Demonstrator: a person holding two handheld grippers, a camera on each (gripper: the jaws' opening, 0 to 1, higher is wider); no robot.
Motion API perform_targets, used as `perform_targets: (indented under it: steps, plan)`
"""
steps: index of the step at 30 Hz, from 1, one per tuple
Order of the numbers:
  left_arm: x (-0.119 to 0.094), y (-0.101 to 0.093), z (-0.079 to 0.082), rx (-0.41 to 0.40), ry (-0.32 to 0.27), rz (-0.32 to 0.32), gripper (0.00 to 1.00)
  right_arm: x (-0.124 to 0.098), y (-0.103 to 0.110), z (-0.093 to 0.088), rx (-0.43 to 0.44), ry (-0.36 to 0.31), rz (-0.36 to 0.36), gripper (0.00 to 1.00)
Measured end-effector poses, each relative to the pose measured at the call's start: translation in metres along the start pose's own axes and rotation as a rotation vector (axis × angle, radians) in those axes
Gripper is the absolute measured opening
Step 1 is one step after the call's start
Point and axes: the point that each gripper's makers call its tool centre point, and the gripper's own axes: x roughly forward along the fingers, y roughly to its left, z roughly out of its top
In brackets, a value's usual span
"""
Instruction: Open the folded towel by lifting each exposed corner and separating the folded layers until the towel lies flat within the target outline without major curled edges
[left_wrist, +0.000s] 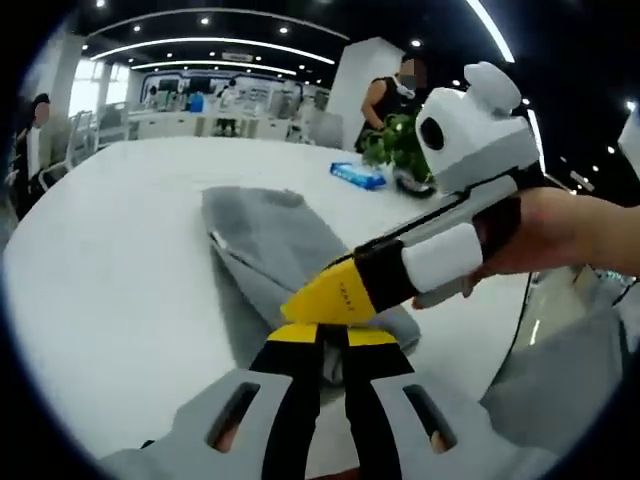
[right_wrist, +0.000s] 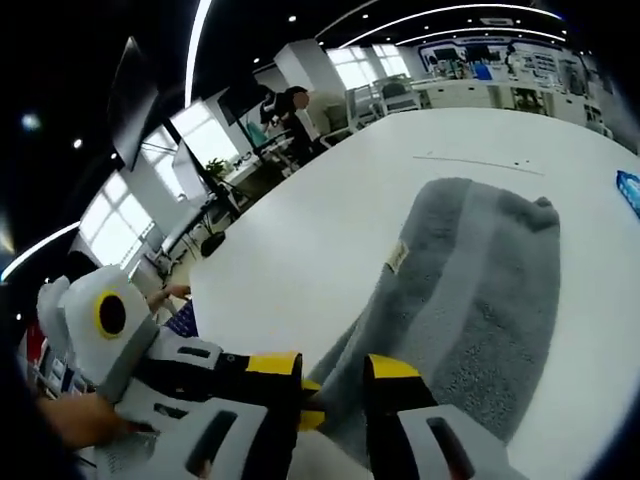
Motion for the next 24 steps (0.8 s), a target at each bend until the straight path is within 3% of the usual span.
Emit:
perform_targets:
  steps: [3,10,16,24]
  plan:
    - [0.002,-0.006,-0.002,0.049,0.014,-0.014,0.06,0.005,-0.018,-0.006,-0.029,0.058,-0.071,0.18]
    - [0.004,-0.007,-0.006,0.071,0.033,-0.031,0.07,0.011,-0.022,-0.018,-0.014,0.124,-0.051,0.02]
    - [0.000,0.005,0.001,-0.115,-0.022,-0.009,0.08,0.004,-0.025,-0.013,-0.039,0.102,-0.064,0.00]
    - [0.000,0.002,0.000,-0.166,-0.029,-0.029,0.09,-0.014,-0.036,-0.002,-0.026,0.047,-0.088,0.00]
